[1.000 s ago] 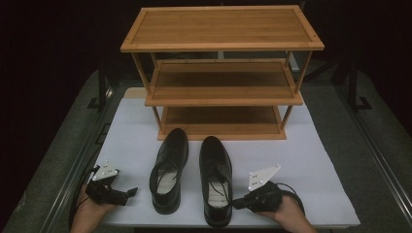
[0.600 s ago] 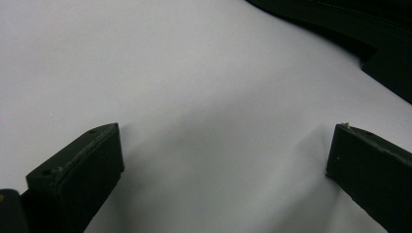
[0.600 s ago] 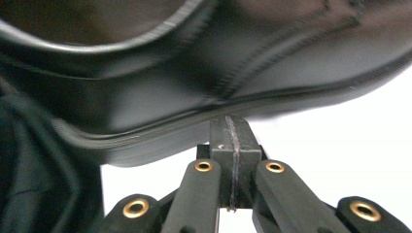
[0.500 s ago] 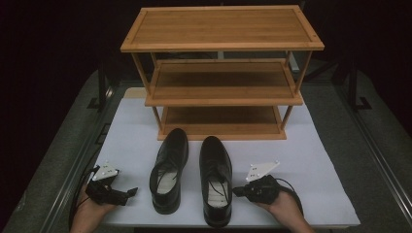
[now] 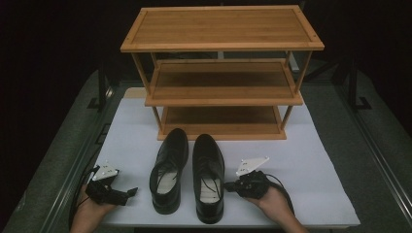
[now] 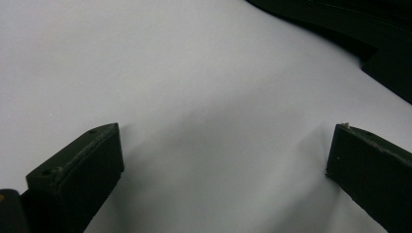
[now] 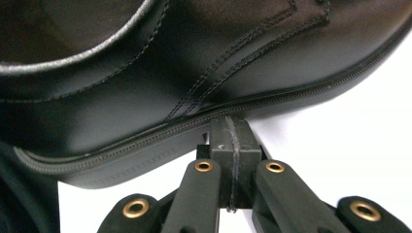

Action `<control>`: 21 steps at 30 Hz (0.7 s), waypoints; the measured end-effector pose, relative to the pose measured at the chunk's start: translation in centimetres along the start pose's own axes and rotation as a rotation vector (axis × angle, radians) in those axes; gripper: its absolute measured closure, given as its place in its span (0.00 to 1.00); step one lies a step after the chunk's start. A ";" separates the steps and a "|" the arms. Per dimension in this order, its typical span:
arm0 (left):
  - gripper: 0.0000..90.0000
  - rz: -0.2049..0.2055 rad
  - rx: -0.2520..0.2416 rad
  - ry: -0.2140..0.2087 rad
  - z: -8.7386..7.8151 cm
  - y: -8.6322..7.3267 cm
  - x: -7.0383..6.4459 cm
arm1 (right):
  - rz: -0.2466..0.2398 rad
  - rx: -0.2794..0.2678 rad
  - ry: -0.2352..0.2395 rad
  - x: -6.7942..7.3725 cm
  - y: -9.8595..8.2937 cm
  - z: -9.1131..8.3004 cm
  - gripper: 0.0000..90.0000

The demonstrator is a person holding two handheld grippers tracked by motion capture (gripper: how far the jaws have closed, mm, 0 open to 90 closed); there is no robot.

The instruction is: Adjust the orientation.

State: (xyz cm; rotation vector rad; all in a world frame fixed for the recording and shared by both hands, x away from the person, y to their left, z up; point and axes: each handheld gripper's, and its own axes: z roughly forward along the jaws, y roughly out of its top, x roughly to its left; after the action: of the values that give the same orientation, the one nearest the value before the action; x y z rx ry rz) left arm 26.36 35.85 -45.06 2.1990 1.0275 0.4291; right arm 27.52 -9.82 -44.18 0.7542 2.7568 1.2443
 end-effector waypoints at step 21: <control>0.00 -0.001 -0.001 0.000 0.0 0.0 0.0 | 0.011 -0.004 -0.025 0.1 1.9 1.9 1.00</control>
State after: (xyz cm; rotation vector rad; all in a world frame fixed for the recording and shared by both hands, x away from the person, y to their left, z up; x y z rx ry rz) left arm 26.35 35.84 -45.06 2.1977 1.0285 0.4288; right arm 28.60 -7.43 -44.10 0.7797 2.7334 1.2326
